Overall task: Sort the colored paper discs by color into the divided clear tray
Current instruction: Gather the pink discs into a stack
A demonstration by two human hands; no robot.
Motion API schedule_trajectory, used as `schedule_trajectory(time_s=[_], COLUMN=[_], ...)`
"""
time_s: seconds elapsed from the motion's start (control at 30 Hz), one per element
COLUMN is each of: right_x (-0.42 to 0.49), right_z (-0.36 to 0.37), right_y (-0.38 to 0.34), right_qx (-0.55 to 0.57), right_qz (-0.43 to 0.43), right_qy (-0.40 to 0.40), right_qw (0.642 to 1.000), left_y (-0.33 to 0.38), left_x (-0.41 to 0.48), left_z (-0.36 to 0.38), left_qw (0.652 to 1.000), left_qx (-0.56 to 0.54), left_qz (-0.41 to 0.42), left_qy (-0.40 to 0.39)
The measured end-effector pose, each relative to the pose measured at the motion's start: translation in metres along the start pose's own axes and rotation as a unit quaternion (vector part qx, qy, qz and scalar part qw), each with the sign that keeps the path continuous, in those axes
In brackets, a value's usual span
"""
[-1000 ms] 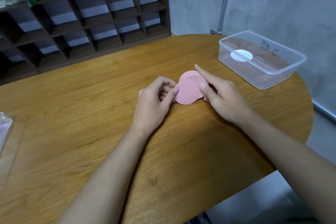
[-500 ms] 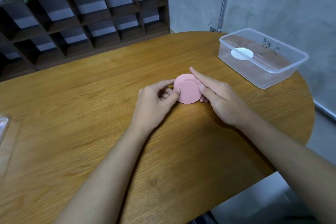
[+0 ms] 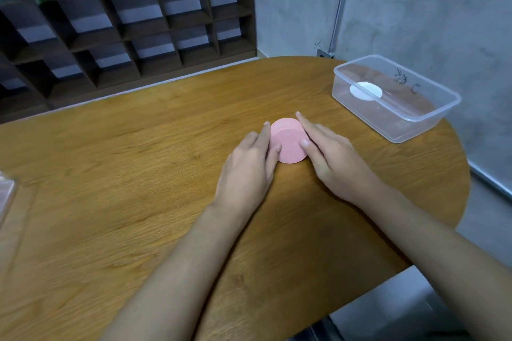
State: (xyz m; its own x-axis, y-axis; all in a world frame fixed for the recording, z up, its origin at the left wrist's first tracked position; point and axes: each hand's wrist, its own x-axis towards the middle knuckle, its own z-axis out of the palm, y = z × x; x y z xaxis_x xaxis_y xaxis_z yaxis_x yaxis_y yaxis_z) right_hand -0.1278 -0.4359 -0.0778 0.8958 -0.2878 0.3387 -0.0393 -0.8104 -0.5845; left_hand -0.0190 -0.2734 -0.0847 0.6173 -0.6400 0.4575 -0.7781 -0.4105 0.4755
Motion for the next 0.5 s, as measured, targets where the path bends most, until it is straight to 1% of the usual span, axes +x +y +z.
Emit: schedule_trajectory(time_s=[0.07, 0.17, 0.23, 0.33, 0.4, 0.5], right_x=[-0.002, -0.005, -0.008, -0.012, -0.017, -0.022], right_z=[-0.001, -0.004, -0.006, -0.006, -0.004, 0.001], right_y=[0.001, 0.0, 0.0, -0.004, -0.012, -0.031], right_qx=[0.02, 0.039, 0.049, 0.066, 0.079, 0.099], right_qz=[-0.019, -0.017, -0.004, 0.03, 0.029, 0.012], right_qy=[0.034, 0.039, 0.039, 0.046, 0.042, 0.018], right_qw=[0.999, 0.998, 0.998, 0.996, 0.996, 0.995], left_y=[-0.004, -0.007, -0.005, -0.002, -0.004, -0.011], left_x=[-0.006, -0.012, -0.013, -0.016, -0.023, -0.039], left_z=[-0.006, -0.015, -0.02, -0.026, -0.032, -0.046], left_qw=[1.0, 0.994, 0.989, 0.978, 0.972, 0.971], left_qx=[-0.025, -0.107, -0.143, -0.201, -0.221, -0.223], left_qz=[0.003, -0.004, -0.017, -0.059, -0.075, -0.08], left_qy=[0.006, 0.028, 0.023, 0.017, 0.022, 0.029])
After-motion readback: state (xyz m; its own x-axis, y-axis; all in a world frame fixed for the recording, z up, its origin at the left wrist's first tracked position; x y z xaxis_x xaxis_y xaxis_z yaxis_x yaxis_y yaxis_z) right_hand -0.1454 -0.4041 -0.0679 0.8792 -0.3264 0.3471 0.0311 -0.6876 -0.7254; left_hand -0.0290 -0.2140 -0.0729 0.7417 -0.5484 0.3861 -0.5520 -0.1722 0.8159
